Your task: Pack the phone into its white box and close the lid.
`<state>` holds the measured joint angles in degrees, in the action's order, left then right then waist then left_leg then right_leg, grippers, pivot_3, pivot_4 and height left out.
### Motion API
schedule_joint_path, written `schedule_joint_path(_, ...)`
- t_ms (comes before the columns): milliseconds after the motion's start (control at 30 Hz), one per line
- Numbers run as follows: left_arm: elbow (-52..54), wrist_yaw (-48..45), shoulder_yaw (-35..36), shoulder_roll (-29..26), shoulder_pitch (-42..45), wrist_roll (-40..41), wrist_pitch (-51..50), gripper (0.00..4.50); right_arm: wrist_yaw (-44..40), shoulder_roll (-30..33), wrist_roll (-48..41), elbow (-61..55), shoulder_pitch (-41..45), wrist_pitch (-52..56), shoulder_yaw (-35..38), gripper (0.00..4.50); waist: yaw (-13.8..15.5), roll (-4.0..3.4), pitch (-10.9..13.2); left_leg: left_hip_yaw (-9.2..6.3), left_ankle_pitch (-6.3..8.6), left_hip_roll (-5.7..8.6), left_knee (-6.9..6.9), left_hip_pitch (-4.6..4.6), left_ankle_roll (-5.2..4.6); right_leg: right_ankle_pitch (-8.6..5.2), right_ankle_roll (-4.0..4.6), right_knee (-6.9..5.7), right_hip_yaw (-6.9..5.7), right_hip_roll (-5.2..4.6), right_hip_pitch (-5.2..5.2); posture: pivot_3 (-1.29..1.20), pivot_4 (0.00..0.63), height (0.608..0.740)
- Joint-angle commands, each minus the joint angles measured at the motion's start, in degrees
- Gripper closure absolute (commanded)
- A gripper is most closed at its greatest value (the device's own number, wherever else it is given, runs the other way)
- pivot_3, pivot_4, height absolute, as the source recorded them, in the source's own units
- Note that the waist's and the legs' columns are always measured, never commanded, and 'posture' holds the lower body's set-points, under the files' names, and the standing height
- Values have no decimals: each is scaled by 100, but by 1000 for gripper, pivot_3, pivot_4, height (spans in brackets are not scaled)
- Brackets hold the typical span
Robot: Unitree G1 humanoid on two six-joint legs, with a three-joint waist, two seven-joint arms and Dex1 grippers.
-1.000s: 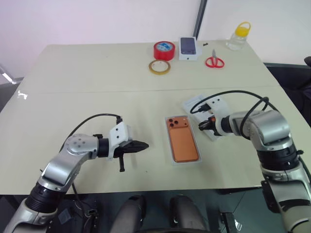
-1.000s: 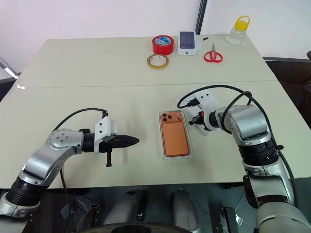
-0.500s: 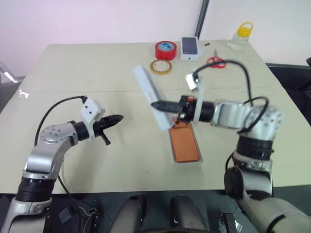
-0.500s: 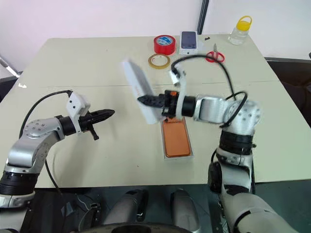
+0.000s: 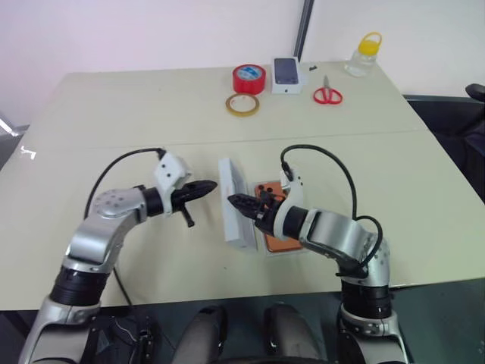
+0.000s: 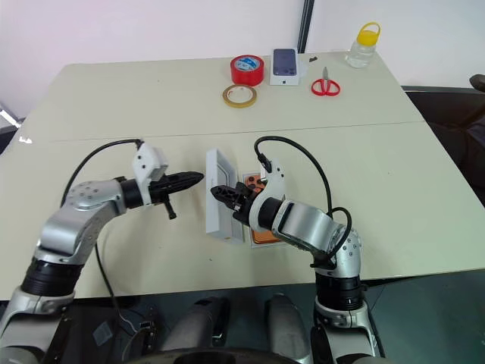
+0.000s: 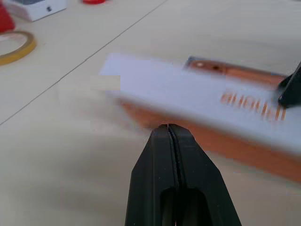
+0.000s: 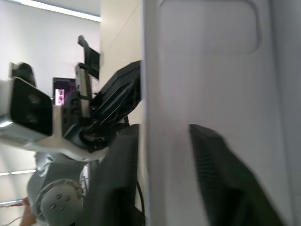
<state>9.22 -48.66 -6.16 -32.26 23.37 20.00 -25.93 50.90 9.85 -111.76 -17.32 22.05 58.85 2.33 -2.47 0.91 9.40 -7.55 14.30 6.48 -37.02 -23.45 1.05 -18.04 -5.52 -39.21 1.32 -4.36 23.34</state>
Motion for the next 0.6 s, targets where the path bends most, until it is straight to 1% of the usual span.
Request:
schedule_joint_path(33, -21, -82, -253, 156, 223, -127, 75, 4475, -667, 1086, -124, 265, 650, 492, 136, 648, 4, 0, 0, 1, 3, 1, -2, 0, -6, 0, 0, 0, 0, 0, 0, 0, 150, 740)
schedule_joint_path(133, -99, -112, -515, 380, 402, -203, 55, 4475, -1195, 2349, -24, 660, 1293, 908, -40, 648, 1, -6, 4, 0, 9, -4, 5, 0, -17, 0, 0, 3, -4, 3, 0, 0, 150, 740)
schedule_joint_path(233, -142, -110, -728, 590, 511, -295, 38, 4475, -1908, 2986, 653, 900, 1658, 1117, -117, 648, -7, -6, 3, 2, 16, -12, 5, -2, -28, 0, 0, 8, -3, 8, -1, 0, 150, 740)
schedule_joint_path(267, -142, -97, -802, 659, 537, -327, 18, 4475, -2199, 3160, 1018, 937, 1758, 1171, -151, 648, -3, -6, 3, 5, 16, -12, 5, -2, -29, 0, 0, 8, -2, 8, -1, 0, 150, 740)
schedule_joint_path(367, -81, -85, -956, 822, 540, -370, -41, 4475, -3349, 3732, 2517, 795, 1971, 1209, -462, 648, 17, -5, 4, 7, 19, -11, 1, -3, -34, 0, 0, 9, -2, 6, -3, 0, 150, 740)
schedule_joint_path(400, -59, -77, -973, 856, 531, -371, -62, 4475, -3705, 3861, 2921, 739, 1996, 1167, -571, 1168, 22, -5, 4, 6, 20, -11, -2, -5, -35, 0, 0, 10, -3, 6, -3, 0, 150, 740)
schedule_joint_path(433, -44, -69, -981, 874, 525, -371, -78, 4475, -3983, 3928, 3208, 709, 2002, 1130, -635, 1485, 23, -5, 4, 6, 20, -11, -2, -5, -35, -1, -1, 11, -3, 6, -3, 0, 150, 740)
schedule_joint_path(500, -20, -46, -971, 902, 510, -361, -105, 4475, -4574, 4048, 3790, 614, 2025, 1043, -782, 2417, 16, -5, 4, 7, 20, -11, -3, -5, -36, 0, -1, 11, -3, 6, -3, 0, 150, 740)
schedule_joint_path(600, -5, 44, -885, 900, 490, -385, -121, 4475, -5555, 4350, 4847, 303, 2042, 772, -1194, 4045, 20, -5, 4, 6, 20, -11, -3, -6, -36, 0, -1, 10, -3, 6, -1, 0, 150, 740)
